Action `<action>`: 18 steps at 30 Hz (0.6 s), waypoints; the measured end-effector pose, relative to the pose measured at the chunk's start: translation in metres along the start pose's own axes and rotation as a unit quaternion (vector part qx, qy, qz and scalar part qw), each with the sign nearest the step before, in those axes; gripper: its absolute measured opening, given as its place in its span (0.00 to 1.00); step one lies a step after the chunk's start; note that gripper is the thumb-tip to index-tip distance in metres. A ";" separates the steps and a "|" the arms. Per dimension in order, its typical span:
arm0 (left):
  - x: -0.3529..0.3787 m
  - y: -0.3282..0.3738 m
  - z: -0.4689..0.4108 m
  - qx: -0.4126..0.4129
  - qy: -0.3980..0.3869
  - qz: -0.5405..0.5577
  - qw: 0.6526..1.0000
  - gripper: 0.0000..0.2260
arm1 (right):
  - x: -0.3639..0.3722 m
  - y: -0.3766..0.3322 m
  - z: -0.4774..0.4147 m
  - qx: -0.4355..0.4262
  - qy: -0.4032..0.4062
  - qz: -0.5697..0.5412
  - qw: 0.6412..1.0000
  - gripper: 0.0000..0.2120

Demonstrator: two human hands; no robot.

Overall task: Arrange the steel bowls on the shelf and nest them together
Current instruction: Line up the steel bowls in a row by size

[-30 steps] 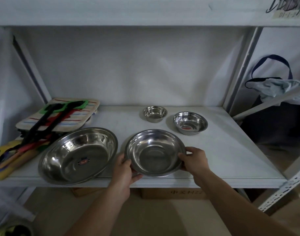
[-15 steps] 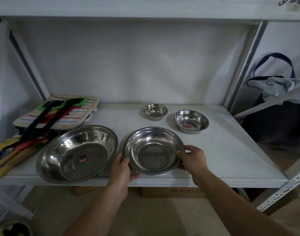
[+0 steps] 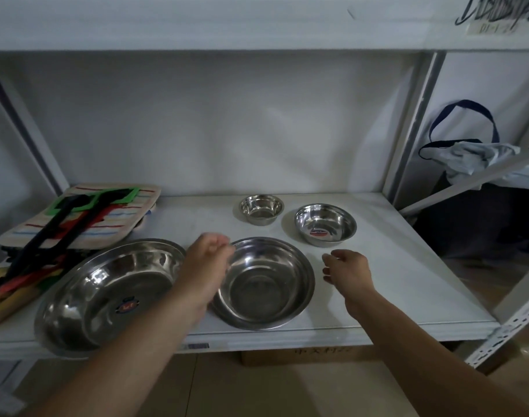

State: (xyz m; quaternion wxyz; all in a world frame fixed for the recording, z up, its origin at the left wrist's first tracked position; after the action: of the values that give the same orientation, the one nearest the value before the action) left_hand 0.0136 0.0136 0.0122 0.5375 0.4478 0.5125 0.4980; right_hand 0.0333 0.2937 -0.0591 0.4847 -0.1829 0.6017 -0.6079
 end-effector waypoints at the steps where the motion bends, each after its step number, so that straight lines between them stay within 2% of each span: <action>1: 0.007 0.003 -0.022 -0.003 -0.006 -0.010 1.000 0.03 | -0.001 -0.002 -0.006 0.005 0.003 -0.017 1.000 0.21; 5: 0.038 0.003 -0.102 -0.031 -0.023 -0.035 0.999 0.05 | 0.000 -0.009 -0.033 0.039 0.009 -0.068 0.997 0.05; 8: 0.053 -0.007 -0.150 -0.065 -0.018 -0.066 0.996 0.04 | 0.001 -0.007 -0.052 0.098 0.023 -0.125 0.987 0.04; 10: 0.061 -0.015 -0.176 -0.080 -0.015 -0.083 0.993 0.08 | 0.004 -0.005 -0.062 0.128 0.028 -0.150 0.980 0.02; 13: 0.076 -0.026 -0.203 -0.104 -0.019 -0.092 0.990 0.10 | 0.006 0.000 -0.074 0.153 0.028 -0.178 0.972 0.08; 18: 0.087 -0.045 -0.231 -0.146 -0.001 -0.108 0.983 0.10 | 0.007 0.010 -0.082 0.194 0.031 -0.228 0.953 0.04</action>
State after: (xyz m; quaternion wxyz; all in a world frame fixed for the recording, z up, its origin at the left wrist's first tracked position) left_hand -0.2154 0.0890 -0.0583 0.6481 0.3070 0.4795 0.5058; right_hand -0.0328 0.3353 -0.0876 0.3399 -0.1986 0.4291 -0.8129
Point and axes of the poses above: each hand's wrist, its own z-axis away from the middle knuckle, its own x-axis out of the palm, y = z × x, the point moved 6 cm from there along -z, towards the middle knuckle, and after that the axes turned 8 degrees about z, right-handed, at the moved point
